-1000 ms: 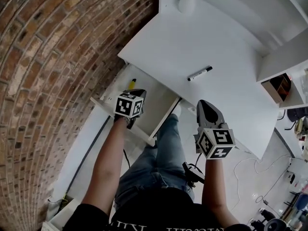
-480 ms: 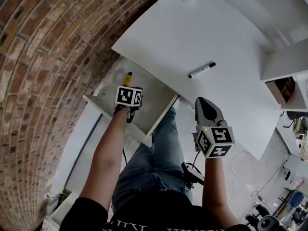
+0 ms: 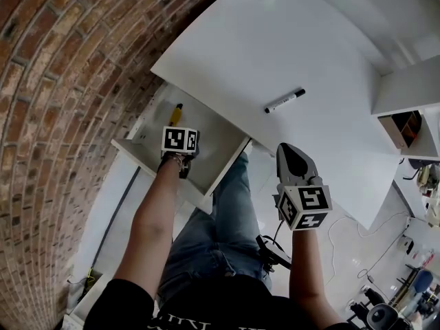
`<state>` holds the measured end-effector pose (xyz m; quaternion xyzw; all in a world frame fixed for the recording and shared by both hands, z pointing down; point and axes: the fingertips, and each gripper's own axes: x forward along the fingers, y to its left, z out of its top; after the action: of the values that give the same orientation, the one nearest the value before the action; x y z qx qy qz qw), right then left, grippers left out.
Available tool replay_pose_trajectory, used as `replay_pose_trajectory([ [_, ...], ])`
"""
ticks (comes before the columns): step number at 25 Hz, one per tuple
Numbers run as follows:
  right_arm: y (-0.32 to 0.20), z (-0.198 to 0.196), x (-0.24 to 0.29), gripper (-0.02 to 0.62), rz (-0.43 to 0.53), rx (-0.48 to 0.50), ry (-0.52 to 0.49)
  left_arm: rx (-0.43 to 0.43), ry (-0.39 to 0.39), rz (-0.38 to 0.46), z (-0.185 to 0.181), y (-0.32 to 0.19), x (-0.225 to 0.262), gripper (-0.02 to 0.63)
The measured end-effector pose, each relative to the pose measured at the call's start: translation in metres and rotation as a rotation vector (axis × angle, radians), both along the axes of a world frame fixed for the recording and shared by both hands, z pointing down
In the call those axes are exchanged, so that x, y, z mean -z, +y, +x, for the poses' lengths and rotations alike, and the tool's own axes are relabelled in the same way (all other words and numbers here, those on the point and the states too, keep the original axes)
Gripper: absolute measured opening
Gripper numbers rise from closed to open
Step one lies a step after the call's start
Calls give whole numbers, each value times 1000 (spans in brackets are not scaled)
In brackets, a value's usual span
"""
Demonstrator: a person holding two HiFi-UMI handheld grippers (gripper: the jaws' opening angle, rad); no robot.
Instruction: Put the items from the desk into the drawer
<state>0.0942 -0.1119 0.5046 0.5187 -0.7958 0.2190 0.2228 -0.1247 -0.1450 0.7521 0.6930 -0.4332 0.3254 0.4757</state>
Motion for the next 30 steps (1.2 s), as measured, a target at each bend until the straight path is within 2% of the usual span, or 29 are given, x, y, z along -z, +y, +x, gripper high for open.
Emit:
replay_pose_trajectory([
  [2, -1, 0, 1, 6, 4, -3, -6, 6, -2, 5, 0, -1, 3, 140],
  [3, -1, -1, 3, 6, 8, -5, -9, 7, -4, 11, 0, -2, 6, 150],
  [12, 2, -2, 32, 6, 75, -36, -46, 12, 8, 178, -5, -21, 71, 150],
  [16, 3, -2, 48, 6, 105, -43, -52, -6, -27, 285, -10, -38, 114, 150],
  [21, -3, 5, 70, 6, 175, -62, -47, -85, -114, 476, -7, -53, 181, 150],
  [25, -6, 8, 82, 6, 203, -66, -45, -161, -112, 614, 9, -65, 230, 169],
  [30, -9, 17, 86, 6, 211, -85, -48, -198, -79, 699, 34, -84, 272, 175],
])
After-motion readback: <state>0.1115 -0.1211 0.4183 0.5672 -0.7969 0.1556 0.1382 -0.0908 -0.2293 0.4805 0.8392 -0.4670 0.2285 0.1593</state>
